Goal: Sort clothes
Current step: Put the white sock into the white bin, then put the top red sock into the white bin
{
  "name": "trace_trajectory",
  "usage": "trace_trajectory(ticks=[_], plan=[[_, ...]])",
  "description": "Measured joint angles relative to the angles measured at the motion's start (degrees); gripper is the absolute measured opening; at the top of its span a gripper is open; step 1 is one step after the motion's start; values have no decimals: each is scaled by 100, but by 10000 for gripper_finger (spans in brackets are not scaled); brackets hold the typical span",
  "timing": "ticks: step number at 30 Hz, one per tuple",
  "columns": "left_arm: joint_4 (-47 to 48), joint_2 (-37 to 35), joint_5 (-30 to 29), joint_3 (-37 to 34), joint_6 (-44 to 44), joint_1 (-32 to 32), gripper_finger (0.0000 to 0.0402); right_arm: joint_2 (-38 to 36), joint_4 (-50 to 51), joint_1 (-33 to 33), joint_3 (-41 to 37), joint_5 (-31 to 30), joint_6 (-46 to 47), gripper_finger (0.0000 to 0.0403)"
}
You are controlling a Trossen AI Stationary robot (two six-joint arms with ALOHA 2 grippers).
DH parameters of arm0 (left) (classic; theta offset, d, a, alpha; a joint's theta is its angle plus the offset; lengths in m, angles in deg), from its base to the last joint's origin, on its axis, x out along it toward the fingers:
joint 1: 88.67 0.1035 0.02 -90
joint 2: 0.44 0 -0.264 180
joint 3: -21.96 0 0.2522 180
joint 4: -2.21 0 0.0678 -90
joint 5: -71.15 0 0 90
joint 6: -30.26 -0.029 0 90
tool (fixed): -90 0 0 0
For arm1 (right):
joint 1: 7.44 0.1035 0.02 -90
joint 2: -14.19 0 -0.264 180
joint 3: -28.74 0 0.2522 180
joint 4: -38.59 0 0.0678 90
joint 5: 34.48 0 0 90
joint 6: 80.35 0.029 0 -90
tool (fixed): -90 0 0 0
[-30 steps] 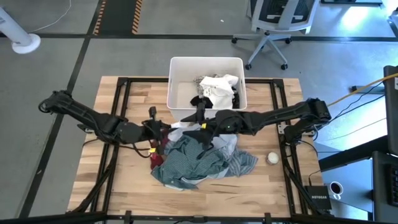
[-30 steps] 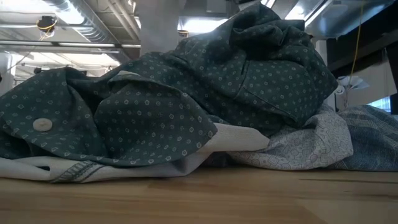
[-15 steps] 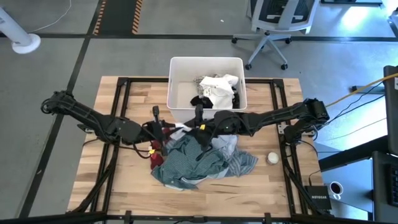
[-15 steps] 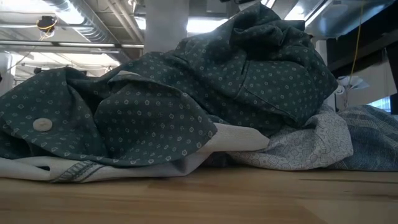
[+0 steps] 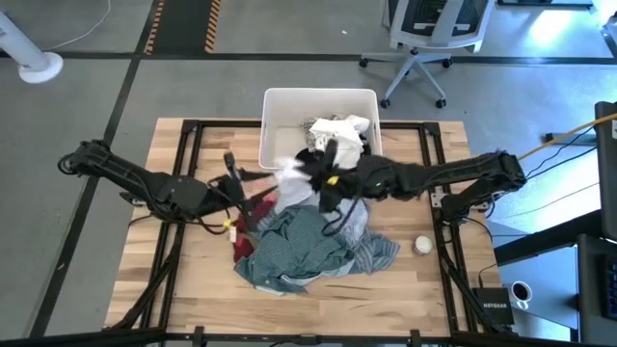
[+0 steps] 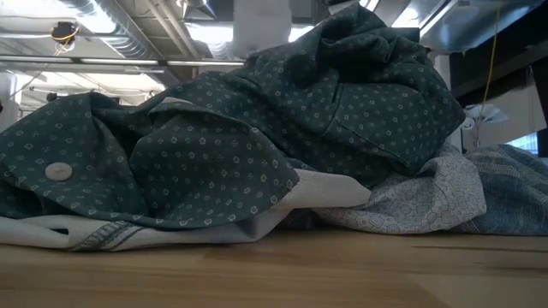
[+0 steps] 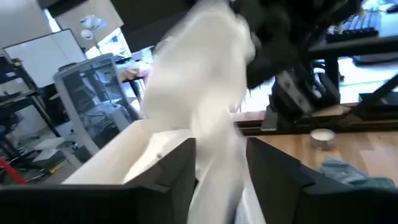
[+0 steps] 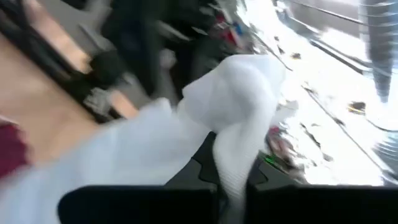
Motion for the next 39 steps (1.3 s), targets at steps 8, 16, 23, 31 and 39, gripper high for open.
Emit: trace_trajectory(ticks=[8,16,23,31,39], plan=[[999,-431,-27,19,643,0,177,-433,824,-249,901,-1390,-989,20],[1654,-417,-25,19,938,11,174,-446,1281,-1416,1003,-1102,-454,30],[1781,-417,-25,19,1037,11,175,-382,1614,-2313,501,-474,694,70],[1818,-388,-21,19,1168,51,171,-305,2647,-2594,373,-47,1201,171],[2444,-384,-18,19,1720,210,171,-354,4620,-2360,1467,-96,1457,271]])
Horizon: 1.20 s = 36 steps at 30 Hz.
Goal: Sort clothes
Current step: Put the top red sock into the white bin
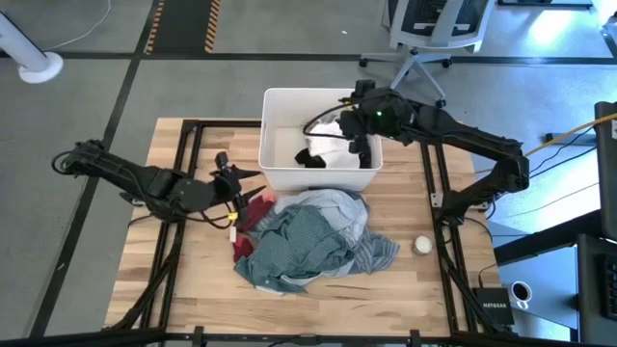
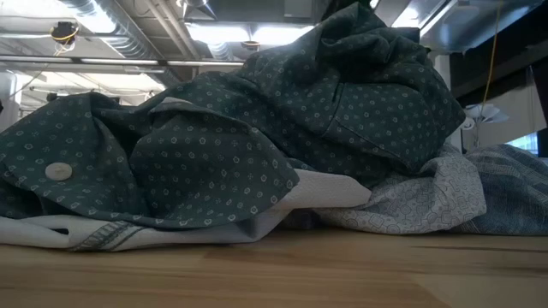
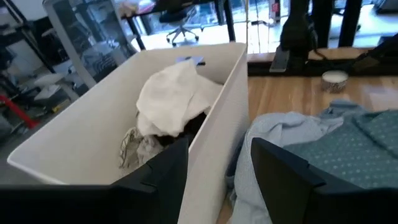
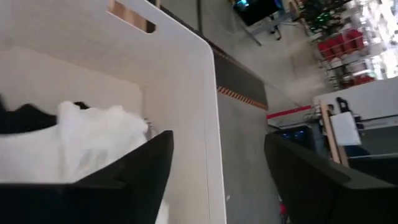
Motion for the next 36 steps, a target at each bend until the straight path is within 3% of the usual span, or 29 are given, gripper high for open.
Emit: trace_trajectory(ticks=[6,11,15,21,27,36], plan=[[613,0,123,0,529,156,171,-16,845,558,520,-2,266,280],[1510,-3,361,-362,1466,180,171,-26,969,1182,450,1,287,280],[1938,-2,890,-853,2337,181,171,-26,889,1591,208,-157,293,280],[1734,0,1209,-1723,3008,181,171,-26,885,1926,-60,-554,345,280],[1330,0,2004,-2323,3353,179,171,-26,886,1962,-193,-562,399,280],[698,4,2674,-2902,3467,177,171,-26,880,1947,-211,-563,401,280]])
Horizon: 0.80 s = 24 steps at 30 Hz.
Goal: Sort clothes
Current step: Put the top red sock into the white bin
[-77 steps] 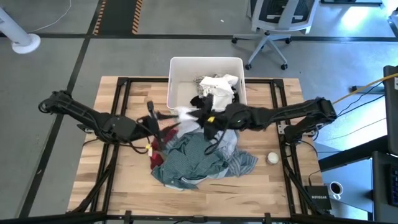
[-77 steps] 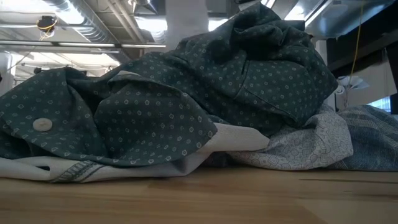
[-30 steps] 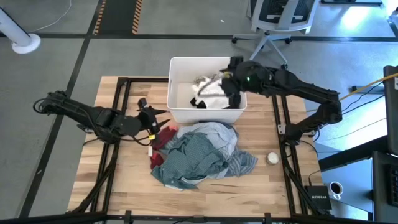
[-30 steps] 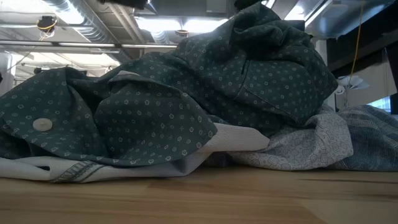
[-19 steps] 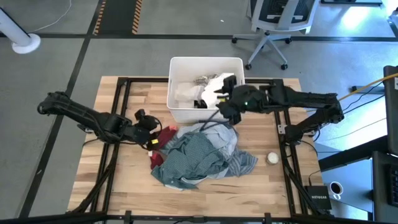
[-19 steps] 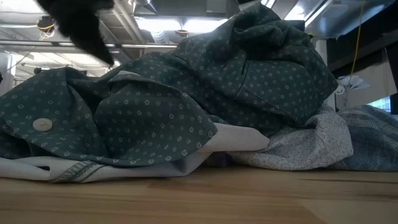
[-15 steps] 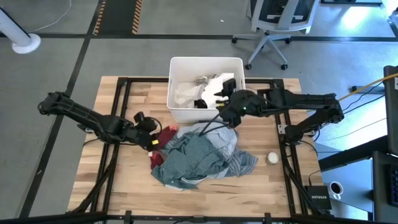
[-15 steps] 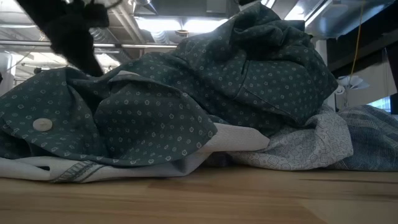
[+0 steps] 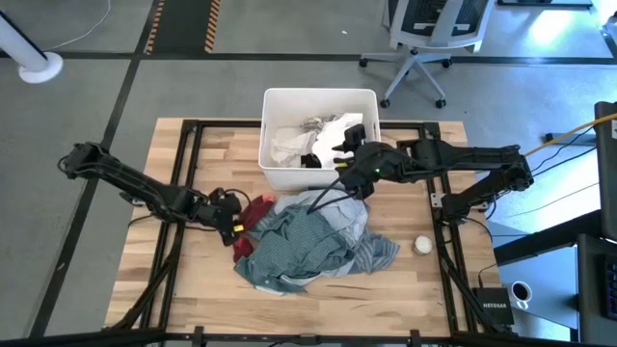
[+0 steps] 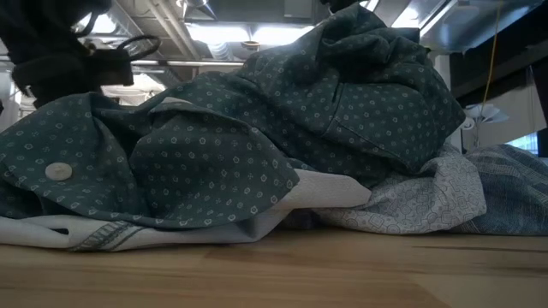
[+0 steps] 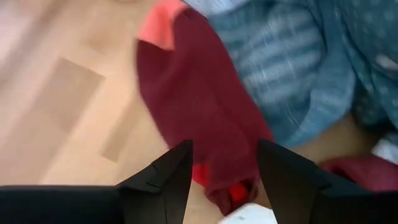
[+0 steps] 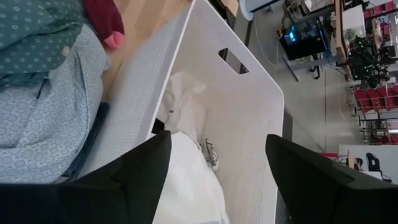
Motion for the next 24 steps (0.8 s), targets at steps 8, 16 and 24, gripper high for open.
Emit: trace_trajectory(ticks=[8,16,24], plan=[[-229,0,643,-371,234,-2,171,0,0,0,0,61,-1,280],[-1165,0,393,-748,-488,-1,171,0,-2,0,0,62,20,280],[-1240,0,209,-1008,-199,12,171,0,-2,0,-2,63,20,280]])
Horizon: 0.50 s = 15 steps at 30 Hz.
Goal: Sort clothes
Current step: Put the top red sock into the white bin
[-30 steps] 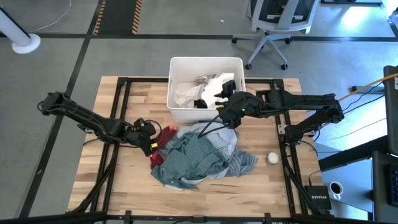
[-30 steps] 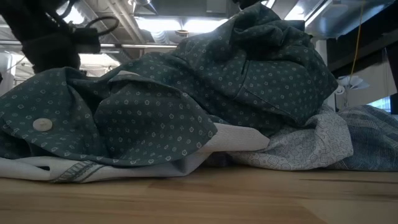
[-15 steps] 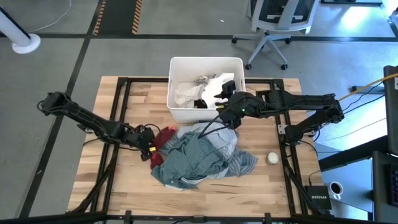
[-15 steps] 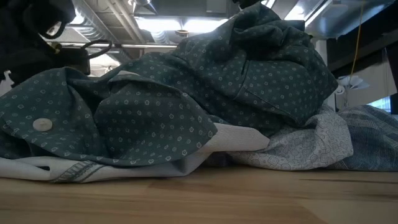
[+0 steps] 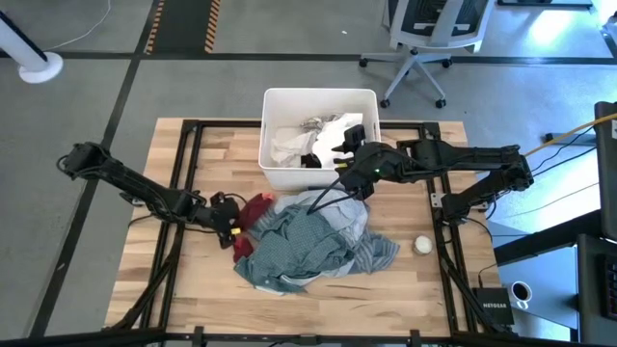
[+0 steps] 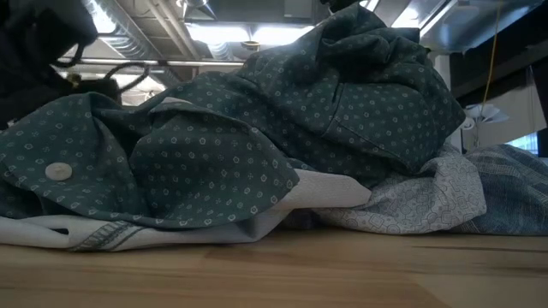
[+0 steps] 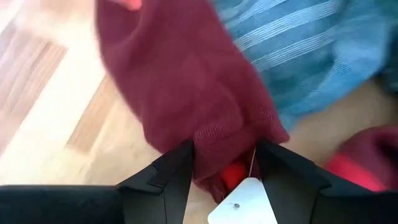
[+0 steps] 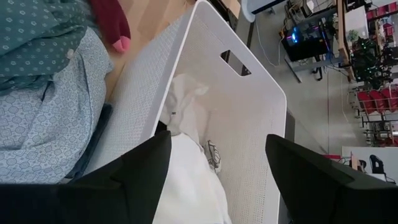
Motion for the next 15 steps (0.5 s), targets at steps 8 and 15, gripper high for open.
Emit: trace_trajectory(ticks=[8,15], plan=[[1558,-27,-206,93,1351,98,169,0,-2,0,0,0,0,280],[1911,-69,-63,1059,726,23,149,2,-13,0,0,0,-2,280]])
